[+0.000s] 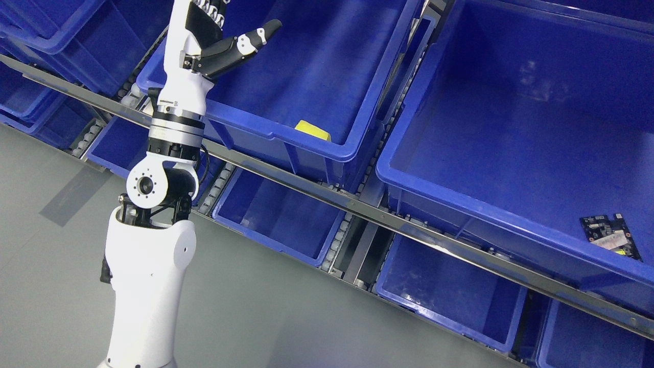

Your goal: Move yellow foam block to right shelf middle

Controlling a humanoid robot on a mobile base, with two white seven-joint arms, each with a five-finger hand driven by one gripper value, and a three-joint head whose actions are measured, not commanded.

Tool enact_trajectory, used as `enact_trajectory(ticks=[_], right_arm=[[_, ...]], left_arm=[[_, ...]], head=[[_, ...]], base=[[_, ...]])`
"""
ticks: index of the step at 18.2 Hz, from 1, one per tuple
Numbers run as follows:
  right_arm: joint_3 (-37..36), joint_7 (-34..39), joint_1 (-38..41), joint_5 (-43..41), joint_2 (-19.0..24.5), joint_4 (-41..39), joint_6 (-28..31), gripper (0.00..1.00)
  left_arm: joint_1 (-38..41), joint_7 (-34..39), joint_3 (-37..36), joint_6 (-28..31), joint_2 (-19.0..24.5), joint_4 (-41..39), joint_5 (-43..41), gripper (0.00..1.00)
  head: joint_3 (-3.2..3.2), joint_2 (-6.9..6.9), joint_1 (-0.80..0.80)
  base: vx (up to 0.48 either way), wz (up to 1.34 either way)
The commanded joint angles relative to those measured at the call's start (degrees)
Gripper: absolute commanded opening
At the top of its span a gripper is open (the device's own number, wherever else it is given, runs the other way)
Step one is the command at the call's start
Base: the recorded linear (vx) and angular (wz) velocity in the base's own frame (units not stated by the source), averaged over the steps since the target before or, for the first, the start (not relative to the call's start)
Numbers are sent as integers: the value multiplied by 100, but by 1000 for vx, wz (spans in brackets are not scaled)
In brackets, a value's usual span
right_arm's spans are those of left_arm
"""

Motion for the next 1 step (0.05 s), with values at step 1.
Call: enact_trajectory(ticks=[1], right_arm=[[0,4,-9,0,-100,-100,-5,100]], left_arm=[[26,-6,85,3,96,-75,-4,100]], head=[[0,0,0]], base=[[0,0]])
